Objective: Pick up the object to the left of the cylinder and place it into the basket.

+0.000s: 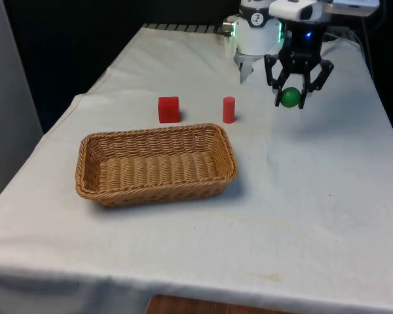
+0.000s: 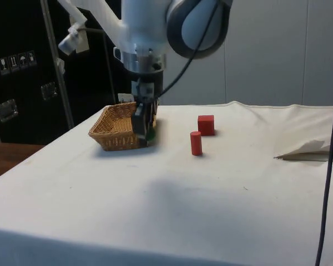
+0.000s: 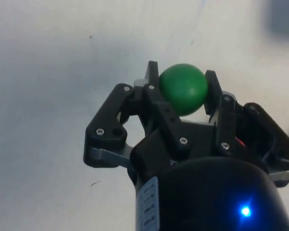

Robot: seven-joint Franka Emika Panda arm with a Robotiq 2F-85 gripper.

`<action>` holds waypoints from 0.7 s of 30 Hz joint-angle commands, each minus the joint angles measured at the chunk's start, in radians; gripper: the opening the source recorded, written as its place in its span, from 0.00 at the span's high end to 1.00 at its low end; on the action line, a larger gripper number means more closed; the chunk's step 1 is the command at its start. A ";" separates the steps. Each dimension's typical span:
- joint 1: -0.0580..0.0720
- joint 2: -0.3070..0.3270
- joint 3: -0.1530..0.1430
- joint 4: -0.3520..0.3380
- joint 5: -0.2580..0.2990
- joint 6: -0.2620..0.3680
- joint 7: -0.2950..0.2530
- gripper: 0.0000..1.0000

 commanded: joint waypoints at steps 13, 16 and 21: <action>-0.019 0.014 -0.032 0.093 0.022 -0.061 -0.067 1.00; -0.021 0.020 -0.042 0.114 0.024 -0.070 -0.080 1.00; -0.029 0.040 -0.061 0.158 0.038 -0.084 -0.113 1.00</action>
